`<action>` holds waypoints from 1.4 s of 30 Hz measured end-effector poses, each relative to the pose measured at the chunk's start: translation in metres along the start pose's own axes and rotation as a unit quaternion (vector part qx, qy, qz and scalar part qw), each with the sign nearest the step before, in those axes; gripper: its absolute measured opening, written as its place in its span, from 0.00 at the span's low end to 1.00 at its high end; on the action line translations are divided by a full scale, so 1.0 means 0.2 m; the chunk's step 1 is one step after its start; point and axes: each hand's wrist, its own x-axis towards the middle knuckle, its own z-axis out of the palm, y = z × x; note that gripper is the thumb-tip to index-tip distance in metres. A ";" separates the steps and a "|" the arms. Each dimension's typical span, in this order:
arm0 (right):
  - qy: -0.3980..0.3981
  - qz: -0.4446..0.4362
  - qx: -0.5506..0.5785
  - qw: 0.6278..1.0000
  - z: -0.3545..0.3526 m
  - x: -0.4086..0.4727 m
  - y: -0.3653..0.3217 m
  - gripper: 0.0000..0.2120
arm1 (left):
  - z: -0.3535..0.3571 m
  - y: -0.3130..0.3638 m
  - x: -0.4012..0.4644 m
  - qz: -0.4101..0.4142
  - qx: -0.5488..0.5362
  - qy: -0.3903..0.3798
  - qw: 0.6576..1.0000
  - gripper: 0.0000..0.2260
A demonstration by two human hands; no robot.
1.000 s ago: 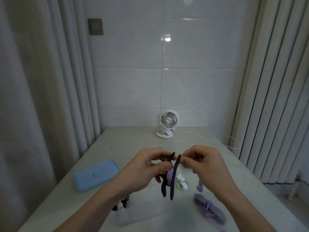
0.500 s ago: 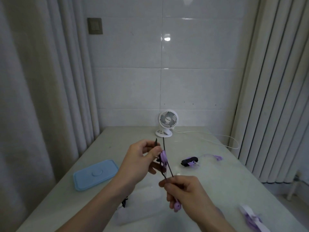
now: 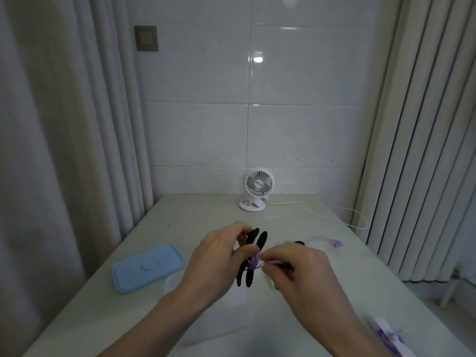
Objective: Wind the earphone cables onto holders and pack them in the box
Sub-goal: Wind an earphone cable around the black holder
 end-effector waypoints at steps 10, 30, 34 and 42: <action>-0.013 0.012 0.056 0.998 -0.09 0.13 -0.01 0.08 | -0.06 0.03 -0.01 0.015 -0.127 -0.129 0.983 0.10; -0.038 0.164 0.147 0.975 -0.03 0.22 -0.01 0.04 | -0.10 0.02 -0.08 -0.073 -0.244 -0.181 0.950 0.11; -0.041 0.187 0.244 0.951 0.02 0.23 0.00 0.03 | -0.12 0.00 -0.08 -0.054 -0.194 -0.148 0.968 0.10; -0.090 0.237 0.334 0.908 0.24 0.25 0.04 0.06 | -0.22 -0.16 -0.09 -0.130 -0.141 -0.111 0.975 0.09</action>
